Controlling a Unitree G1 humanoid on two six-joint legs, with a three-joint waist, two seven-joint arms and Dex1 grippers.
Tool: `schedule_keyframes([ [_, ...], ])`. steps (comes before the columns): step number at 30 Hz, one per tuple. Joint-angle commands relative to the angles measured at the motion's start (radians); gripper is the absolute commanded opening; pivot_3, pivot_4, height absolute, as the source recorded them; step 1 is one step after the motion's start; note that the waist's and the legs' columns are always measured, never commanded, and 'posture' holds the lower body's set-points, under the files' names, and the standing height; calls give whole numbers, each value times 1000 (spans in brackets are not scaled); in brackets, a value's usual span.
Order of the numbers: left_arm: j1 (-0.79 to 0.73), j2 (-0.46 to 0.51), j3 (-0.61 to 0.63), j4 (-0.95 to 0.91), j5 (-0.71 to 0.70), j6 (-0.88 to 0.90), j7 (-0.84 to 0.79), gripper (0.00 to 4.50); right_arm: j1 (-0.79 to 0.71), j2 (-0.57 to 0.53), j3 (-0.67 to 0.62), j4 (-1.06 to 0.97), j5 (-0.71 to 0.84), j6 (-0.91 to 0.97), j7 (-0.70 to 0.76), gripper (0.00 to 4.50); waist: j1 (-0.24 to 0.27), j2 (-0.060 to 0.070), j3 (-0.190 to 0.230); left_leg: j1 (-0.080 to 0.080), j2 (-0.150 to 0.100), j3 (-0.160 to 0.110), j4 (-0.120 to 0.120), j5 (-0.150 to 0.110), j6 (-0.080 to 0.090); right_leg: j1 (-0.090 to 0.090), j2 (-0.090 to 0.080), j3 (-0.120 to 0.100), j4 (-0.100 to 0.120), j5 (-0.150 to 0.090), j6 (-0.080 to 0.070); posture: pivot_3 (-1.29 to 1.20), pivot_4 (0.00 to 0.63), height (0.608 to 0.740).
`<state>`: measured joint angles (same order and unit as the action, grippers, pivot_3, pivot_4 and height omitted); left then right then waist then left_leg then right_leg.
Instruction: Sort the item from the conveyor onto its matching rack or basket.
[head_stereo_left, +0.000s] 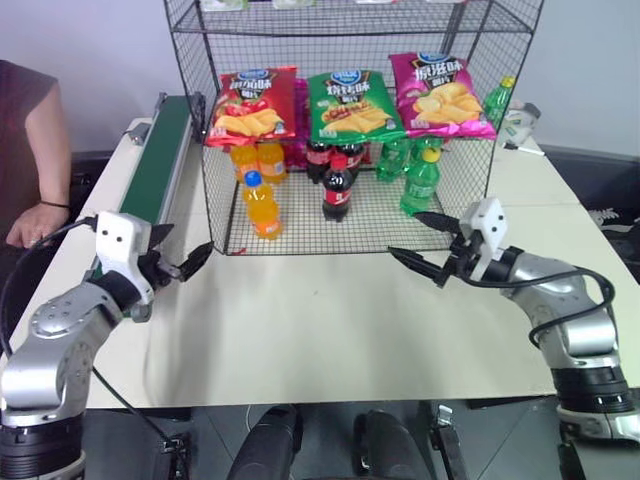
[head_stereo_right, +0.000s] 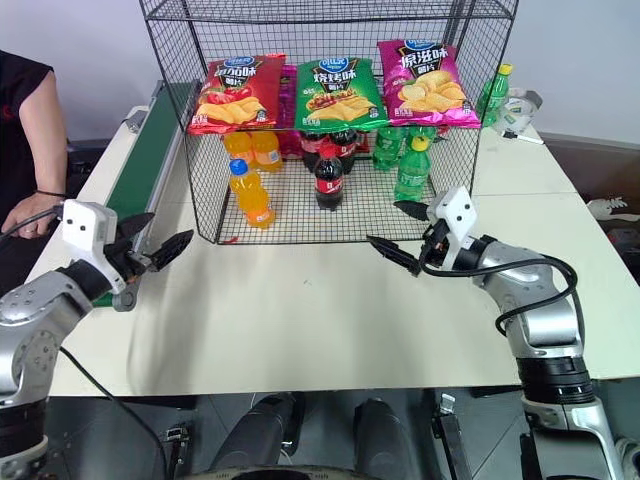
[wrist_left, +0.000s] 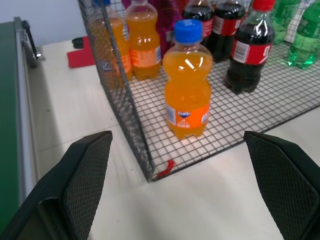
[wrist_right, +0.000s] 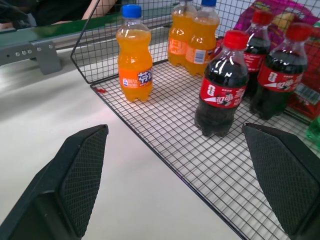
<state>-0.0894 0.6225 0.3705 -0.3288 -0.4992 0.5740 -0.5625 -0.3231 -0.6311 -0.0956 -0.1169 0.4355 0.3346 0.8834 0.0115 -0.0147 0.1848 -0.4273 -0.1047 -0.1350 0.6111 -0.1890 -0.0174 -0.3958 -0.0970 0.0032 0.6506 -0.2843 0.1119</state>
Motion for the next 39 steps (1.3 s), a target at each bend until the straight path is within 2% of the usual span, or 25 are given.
schedule_keyframes([
  [1,-8,15,22,-14,-11,-19,-10,4385,-27,-7,-19,-38,14,0,0,4500,0,0,0,0,0,0,0,0,0,0,0,0,0,0,0,0,150,740],
  [18,-46,0,9,-4,-6,-11,29,4385,-48,2,-4,-7,-2,-27,15,4500,0,0,0,0,0,0,0,0,0,0,0,0,0,0,0,0,150,740],
  [39,-6,-18,17,-88,-22,52,90,4385,36,31,-8,-65,9,-33,7,4500,0,0,0,0,0,0,0,0,0,0,0,0,0,0,0,0,150,740],
])
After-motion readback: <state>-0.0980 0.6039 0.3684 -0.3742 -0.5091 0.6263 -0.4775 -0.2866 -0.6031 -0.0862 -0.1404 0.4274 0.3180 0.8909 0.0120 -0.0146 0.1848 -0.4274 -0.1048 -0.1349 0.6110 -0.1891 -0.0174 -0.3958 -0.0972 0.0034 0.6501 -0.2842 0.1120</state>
